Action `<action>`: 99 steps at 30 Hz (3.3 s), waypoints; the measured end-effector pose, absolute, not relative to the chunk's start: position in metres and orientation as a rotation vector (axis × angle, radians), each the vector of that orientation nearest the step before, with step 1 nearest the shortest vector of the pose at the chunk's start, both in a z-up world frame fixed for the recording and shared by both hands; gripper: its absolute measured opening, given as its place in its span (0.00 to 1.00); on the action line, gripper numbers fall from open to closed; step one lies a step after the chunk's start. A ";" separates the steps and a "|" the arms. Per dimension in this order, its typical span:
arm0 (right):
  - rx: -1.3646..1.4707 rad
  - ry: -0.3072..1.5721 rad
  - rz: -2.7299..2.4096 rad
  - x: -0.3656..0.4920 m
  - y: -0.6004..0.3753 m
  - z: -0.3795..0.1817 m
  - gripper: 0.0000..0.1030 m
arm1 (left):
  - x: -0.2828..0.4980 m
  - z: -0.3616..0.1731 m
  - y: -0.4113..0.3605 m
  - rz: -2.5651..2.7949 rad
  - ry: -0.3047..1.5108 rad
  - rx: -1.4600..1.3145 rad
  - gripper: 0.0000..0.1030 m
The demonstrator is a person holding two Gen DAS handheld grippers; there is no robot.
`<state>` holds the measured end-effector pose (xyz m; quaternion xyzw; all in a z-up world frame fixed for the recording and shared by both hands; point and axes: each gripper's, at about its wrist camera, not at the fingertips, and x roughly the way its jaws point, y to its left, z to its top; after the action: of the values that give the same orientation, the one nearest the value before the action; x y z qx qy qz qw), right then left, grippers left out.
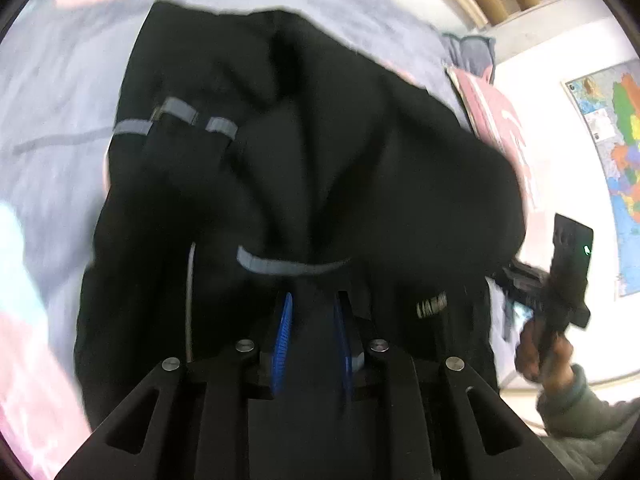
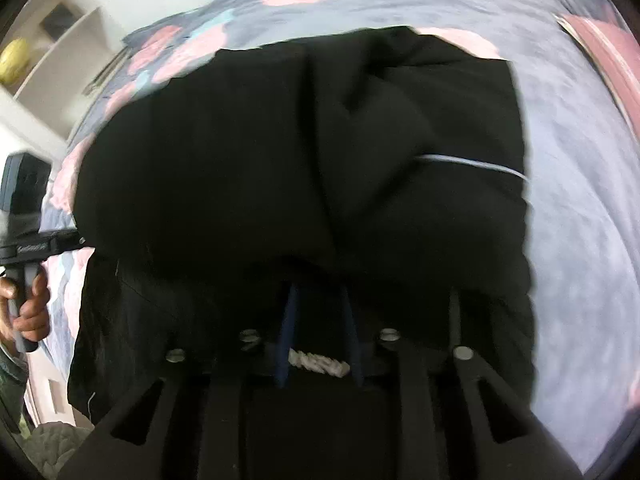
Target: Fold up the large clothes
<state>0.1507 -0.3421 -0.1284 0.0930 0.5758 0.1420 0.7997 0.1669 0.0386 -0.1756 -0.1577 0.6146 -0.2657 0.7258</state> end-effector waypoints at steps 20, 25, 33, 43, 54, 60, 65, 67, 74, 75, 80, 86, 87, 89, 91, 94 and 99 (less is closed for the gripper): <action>0.140 1.328 0.355 0.257 -0.267 -0.094 0.63 | 0.249 -0.156 -0.035 -0.694 1.372 -0.398 0.56; 0.146 1.382 0.327 0.230 -0.261 -0.178 0.66 | 0.228 -0.228 -0.026 -0.566 1.390 -0.467 0.38; 0.107 1.323 0.325 0.216 -0.250 -0.141 0.70 | 0.206 -0.195 -0.023 -0.607 1.321 -0.416 0.38; -0.015 1.274 0.356 0.182 -0.235 -0.136 0.71 | 0.179 -0.224 -0.030 -0.500 1.417 -0.373 0.38; 0.022 1.292 0.322 0.171 -0.237 -0.149 0.73 | 0.151 -0.218 -0.026 -0.473 1.402 -0.367 0.38; 0.161 1.289 0.335 0.120 -0.272 -0.125 0.73 | 0.094 -0.185 0.030 -0.408 1.313 -0.398 0.38; 0.214 1.300 0.291 0.078 -0.307 -0.123 0.73 | 0.054 -0.173 0.081 -0.283 1.281 -0.494 0.38; 0.227 1.304 0.267 0.071 -0.314 -0.126 0.73 | 0.043 -0.175 0.111 -0.241 1.274 -0.517 0.38; 0.326 1.332 0.197 0.047 -0.354 -0.138 0.73 | -0.008 -0.181 0.168 -0.101 1.284 -0.585 0.38; 0.339 1.336 0.189 0.044 -0.357 -0.140 0.73 | -0.015 -0.183 0.173 -0.090 1.292 -0.596 0.38; 0.391 1.353 0.166 0.035 -0.369 -0.145 0.73 | -0.050 -0.209 0.187 -0.067 1.372 -0.645 0.38; 0.368 1.358 0.149 0.020 -0.374 -0.140 0.73 | -0.073 -0.248 0.178 -0.100 1.445 -0.674 0.38; 0.360 1.363 0.145 0.018 -0.375 -0.139 0.73 | -0.074 -0.247 0.176 -0.110 1.432 -0.665 0.38; 0.341 1.373 0.134 0.012 -0.377 -0.137 0.73 | -0.077 -0.234 0.170 -0.200 1.376 -0.683 0.35; 0.327 1.374 0.133 0.004 -0.382 -0.132 0.73 | -0.079 -0.220 0.164 -0.313 1.310 -0.729 0.35; 0.287 1.377 0.119 -0.010 -0.390 -0.127 0.73 | -0.076 -0.210 0.158 -0.412 1.270 -0.765 0.35; 0.316 1.421 0.091 -0.039 -0.420 -0.136 0.73 | -0.066 -0.242 0.143 -0.319 1.397 -0.697 0.35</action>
<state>-0.0388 -0.4198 -0.1357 0.1444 0.6494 0.0413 0.7455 -0.0663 0.1434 -0.2421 -0.3127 0.6270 -0.1432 0.6990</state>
